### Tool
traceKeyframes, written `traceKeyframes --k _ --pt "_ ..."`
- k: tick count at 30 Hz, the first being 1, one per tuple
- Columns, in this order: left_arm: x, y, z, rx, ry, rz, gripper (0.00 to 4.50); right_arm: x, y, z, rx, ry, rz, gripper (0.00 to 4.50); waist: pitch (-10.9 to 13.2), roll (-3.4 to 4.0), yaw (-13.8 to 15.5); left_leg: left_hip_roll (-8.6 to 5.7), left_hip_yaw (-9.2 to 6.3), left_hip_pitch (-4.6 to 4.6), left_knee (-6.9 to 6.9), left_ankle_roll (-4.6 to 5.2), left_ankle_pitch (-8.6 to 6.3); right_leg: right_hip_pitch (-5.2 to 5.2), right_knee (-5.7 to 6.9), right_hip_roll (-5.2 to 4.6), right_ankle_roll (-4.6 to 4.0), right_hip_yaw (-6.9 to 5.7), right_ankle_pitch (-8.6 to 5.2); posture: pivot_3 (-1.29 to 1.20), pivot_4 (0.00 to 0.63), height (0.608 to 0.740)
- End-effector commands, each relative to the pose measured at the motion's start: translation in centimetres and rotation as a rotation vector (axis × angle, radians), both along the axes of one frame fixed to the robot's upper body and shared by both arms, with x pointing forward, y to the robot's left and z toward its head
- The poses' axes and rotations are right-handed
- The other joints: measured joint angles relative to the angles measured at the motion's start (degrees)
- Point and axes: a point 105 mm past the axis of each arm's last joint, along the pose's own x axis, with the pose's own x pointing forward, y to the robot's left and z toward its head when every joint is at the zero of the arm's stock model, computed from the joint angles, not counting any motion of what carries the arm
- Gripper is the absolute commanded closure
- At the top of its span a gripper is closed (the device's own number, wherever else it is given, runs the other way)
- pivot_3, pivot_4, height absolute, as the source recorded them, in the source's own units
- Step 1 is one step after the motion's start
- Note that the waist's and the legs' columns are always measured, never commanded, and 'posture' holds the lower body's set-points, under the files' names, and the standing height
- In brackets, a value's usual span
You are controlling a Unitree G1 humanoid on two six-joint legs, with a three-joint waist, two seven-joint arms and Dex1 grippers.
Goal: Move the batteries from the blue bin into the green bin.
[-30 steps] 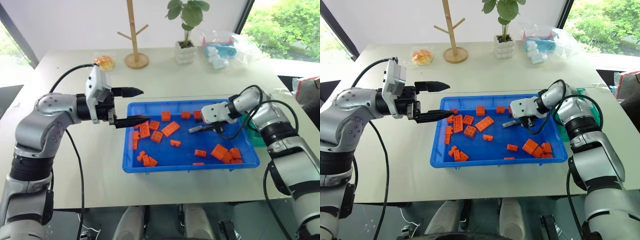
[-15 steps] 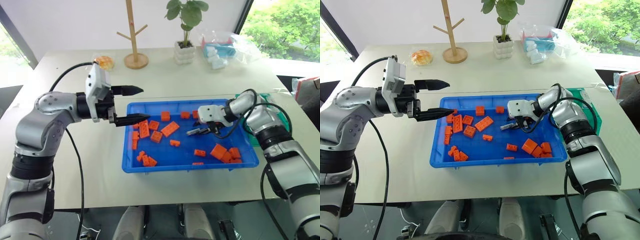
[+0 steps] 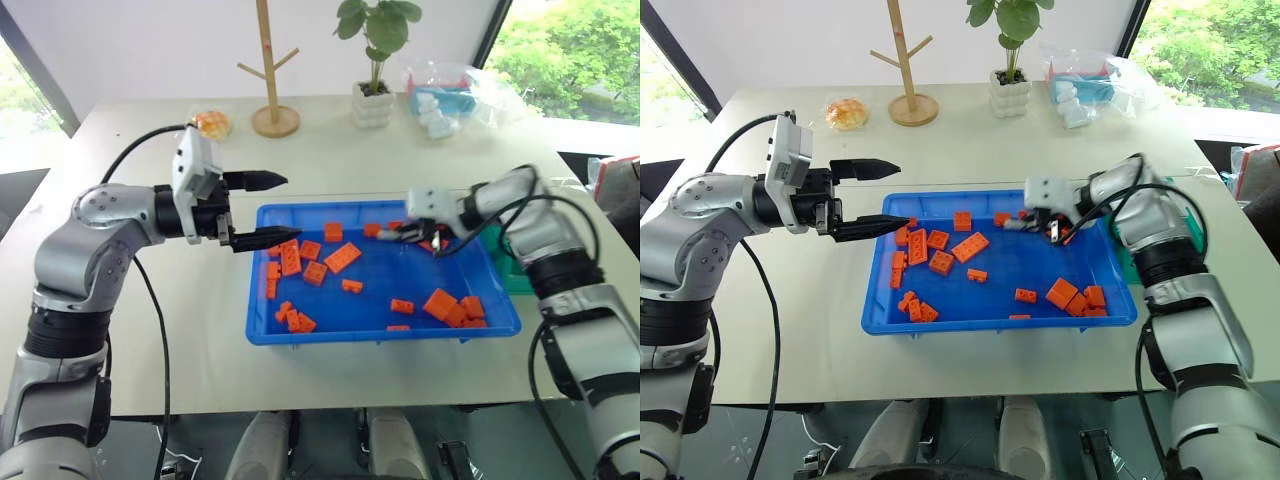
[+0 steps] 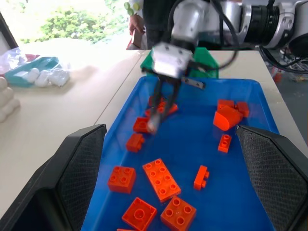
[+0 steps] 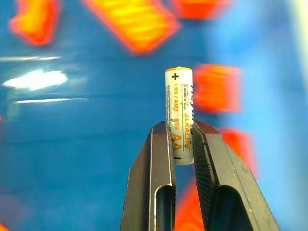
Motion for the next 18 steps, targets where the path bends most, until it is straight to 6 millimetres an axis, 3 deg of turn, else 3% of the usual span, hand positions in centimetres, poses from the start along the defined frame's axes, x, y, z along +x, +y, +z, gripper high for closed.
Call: traceKeyframes --k 1,4,6,8,12,16,18 --pt "-0.5 -0.2 0.5 -0.014 -0.031 -0.016 0.0 -0.1 -5.5 5.8 0.112 -0.198 -0.309 4.46 0.0 0.0 0.2 -0.01 0.0 -0.02 0.0 0.0 0.0 0.0 -0.01 -0.01 0.0 0.0 0.0 0.0 0.15 0.693" --pt "-0.6 -0.3 0.1 -0.018 -0.017 -0.026 0.0 -1.7 -10.1 6.9 0.1 -0.265 -0.516 4.46 0.0 -0.01 0.9 -0.02 0.02 -0.04 -0.02 0.04 -0.03 -0.01 -0.05 -0.04 0.0 -0.01 -0.01 0.0 0.15 0.693" --pt "-0.5 -0.5 -0.1 -0.023 -0.008 -0.034 0.0 -3.3 -13.4 6.5 0.088 -0.279 -0.67 4.46 0.0 -0.01 1.2 -0.02 0.04 -0.05 -0.02 0.07 -0.04 0.0 -0.06 -0.05 0.0 -0.01 -0.01 0.0 0.15 0.693" --pt "-0.3 -0.6 -0.2 -0.025 -0.002 -0.039 0.0 -4.5 -14.8 5.8 0.076 -0.272 -0.739 4.46 0.0 -0.01 1.2 -0.02 0.06 -0.04 -0.01 0.08 -0.04 0.02 -0.04 -0.06 0.0 -0.01 -0.01 0.0 0.15 0.693" --pt "0.0 -1.2 -0.2 -0.028 0.003 -0.066 0.0 -6.1 -15.6 3.1 0.029 -0.229 -0.794 4.46 0.0 0.02 0.5 0.03 0.17 0.0 0.03 0.1 -0.04 0.02 -0.04 -0.08 0.0 0.01 -0.01 0.0 0.15 0.693" --pt "0.3 -1.7 0.0 -0.037 0.002 -0.084 0.0 -6.5 -14.6 2.5 0.065 -0.23 -0.775 2.54 0.0 0.04 -0.3 0.03 0.18 0.03 0.04 0.12 -0.03 0.04 -0.02 -0.07 0.01 0.02 0.0 0.0 0.15 0.693" --pt "0.4 -1.8 -0.1 -0.037 0.004 -0.089 0.0 -6.6 -13.7 3.6 0.111 -0.273 -0.729 1.56 0.0 0.04 -0.4 0.04 0.18 0.04 0.04 0.12 -0.02 0.04 -0.03 -0.07 0.01 0.02 0.0 0.0 0.15 0.693"
